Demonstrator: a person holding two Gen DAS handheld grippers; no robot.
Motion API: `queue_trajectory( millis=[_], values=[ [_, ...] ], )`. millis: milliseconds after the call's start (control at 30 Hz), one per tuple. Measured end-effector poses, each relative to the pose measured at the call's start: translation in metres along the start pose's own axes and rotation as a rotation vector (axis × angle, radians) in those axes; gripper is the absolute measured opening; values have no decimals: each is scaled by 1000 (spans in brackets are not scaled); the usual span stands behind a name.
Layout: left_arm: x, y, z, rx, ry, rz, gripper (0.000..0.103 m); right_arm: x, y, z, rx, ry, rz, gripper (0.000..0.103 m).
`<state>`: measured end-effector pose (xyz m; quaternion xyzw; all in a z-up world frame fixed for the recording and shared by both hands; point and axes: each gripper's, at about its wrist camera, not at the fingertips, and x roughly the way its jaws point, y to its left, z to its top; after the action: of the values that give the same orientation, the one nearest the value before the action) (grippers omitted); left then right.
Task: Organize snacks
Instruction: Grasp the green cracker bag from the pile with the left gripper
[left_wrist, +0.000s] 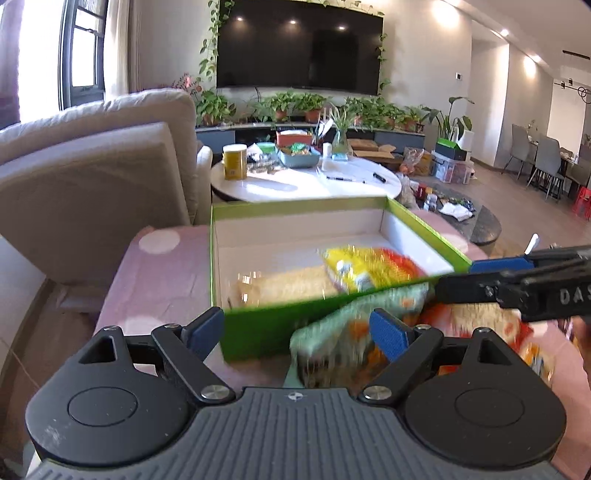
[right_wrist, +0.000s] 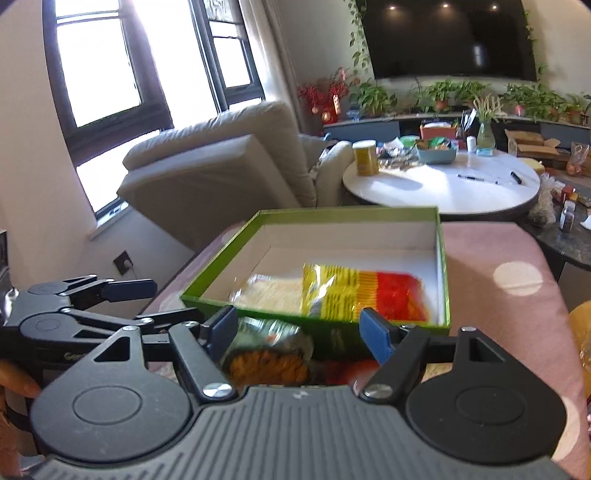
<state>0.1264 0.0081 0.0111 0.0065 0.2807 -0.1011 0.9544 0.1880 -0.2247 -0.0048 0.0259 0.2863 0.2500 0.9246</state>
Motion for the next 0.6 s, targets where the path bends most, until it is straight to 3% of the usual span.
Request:
queue_trajectory(
  millis=[600],
  values=[
    [23, -3, -31, -14, 74, -47, 84, 27, 14, -23, -13, 102, -10, 86]
  ],
)
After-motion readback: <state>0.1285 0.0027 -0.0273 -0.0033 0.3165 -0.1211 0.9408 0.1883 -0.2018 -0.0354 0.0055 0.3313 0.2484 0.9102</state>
